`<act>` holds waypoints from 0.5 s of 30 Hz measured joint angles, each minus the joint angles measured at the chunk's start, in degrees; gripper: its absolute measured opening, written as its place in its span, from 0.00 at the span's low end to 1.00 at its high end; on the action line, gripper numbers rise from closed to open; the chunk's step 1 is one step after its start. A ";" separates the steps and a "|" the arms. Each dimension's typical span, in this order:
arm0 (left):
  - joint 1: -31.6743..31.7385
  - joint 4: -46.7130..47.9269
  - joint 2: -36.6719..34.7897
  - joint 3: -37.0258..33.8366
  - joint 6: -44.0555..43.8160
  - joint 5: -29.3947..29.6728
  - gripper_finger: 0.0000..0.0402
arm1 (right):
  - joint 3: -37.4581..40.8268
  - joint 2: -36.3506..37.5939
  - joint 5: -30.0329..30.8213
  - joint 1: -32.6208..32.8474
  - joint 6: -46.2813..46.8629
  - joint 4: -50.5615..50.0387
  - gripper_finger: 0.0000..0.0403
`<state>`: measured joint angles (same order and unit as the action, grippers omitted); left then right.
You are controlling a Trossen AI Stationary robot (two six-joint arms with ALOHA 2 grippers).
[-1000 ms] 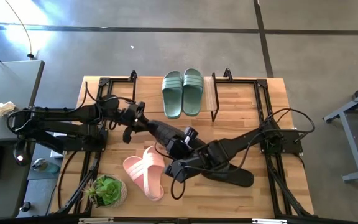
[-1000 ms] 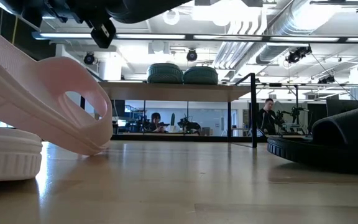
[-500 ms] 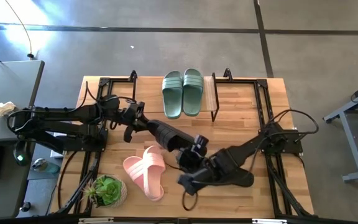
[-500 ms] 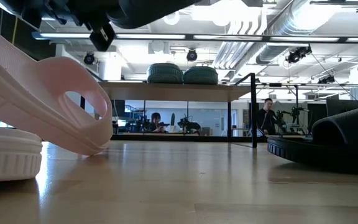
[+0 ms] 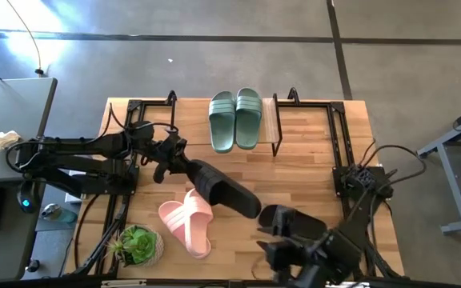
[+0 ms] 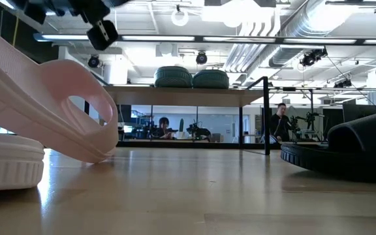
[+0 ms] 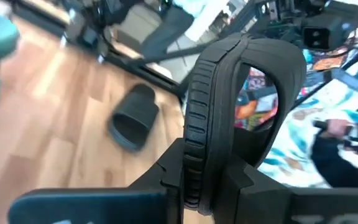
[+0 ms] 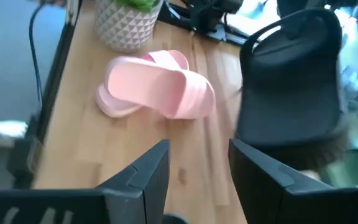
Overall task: Pick and place slides into the shelf
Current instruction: Put the bottom black slipper under the shelf
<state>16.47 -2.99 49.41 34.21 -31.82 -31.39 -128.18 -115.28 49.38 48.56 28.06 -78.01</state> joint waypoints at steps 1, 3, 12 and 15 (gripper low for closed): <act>0.00 2.13 0.00 1.26 -0.67 -0.14 0.08 | 0.00 0.00 1.29 0.80 -0.81 -0.88 0.39; 0.00 7.02 0.00 4.01 -1.94 -0.50 0.08 | 0.00 0.00 3.11 2.19 -2.25 -2.36 0.39; -0.04 26.82 3.78 17.38 -9.30 -7.05 0.09 | 0.00 0.00 7.65 3.04 -22.13 -4.49 0.39; 0.02 30.58 6.81 19.94 -10.79 -8.01 0.08 | 0.00 0.00 8.84 1.94 -29.00 -4.49 0.39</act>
<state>16.49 27.59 56.22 54.15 -42.60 -39.41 -128.18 -115.28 58.22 50.50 -0.94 -82.50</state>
